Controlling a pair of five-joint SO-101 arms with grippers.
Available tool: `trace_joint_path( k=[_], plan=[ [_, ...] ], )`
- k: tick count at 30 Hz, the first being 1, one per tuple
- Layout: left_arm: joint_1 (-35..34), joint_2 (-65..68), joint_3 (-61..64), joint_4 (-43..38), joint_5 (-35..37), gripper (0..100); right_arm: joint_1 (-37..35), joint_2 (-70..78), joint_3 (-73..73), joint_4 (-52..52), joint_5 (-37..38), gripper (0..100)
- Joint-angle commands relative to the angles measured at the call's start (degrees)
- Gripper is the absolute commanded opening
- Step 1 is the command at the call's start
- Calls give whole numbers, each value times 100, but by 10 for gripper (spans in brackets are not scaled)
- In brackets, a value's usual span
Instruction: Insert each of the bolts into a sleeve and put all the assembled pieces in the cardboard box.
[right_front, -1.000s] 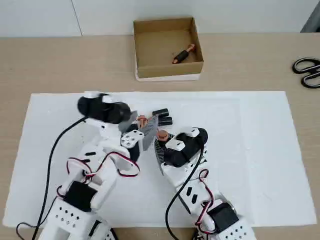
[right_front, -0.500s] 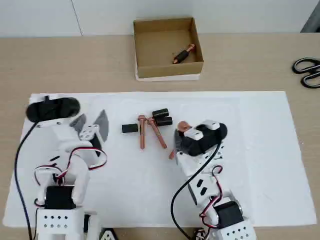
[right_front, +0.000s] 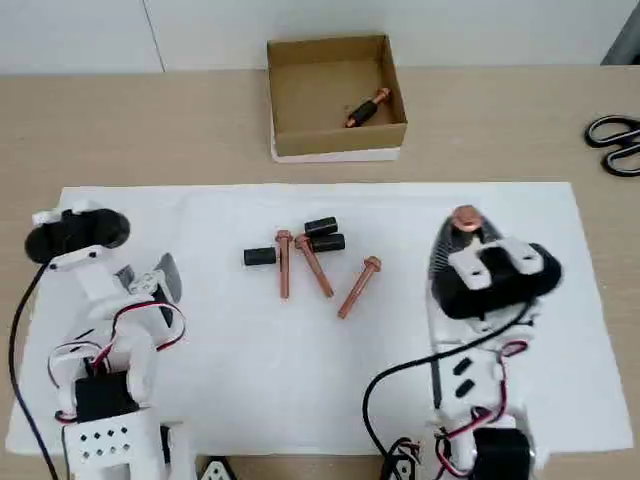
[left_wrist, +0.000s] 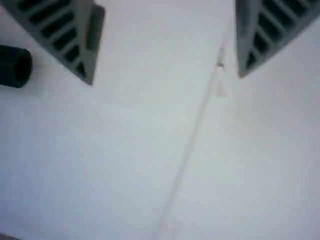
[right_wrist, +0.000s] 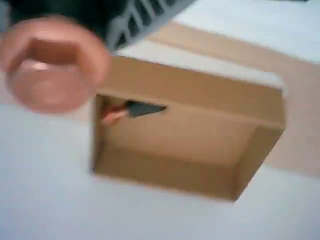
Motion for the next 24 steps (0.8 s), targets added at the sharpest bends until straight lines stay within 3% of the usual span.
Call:
trace_joint_path(
  k=[1, 13, 24],
  plan=[
    [-202, -97, -22, 26, -26, 179, 295, 312, -1046, 207, 62, 3],
    [-220, -97, -4, 18, -26, 178, 242, 5191, -4756, -268, 18, 3],
    [-229, -97, 127, 0, -18, 178, -1095, 9103, -7675, -699, 18, 3]
  ],
)
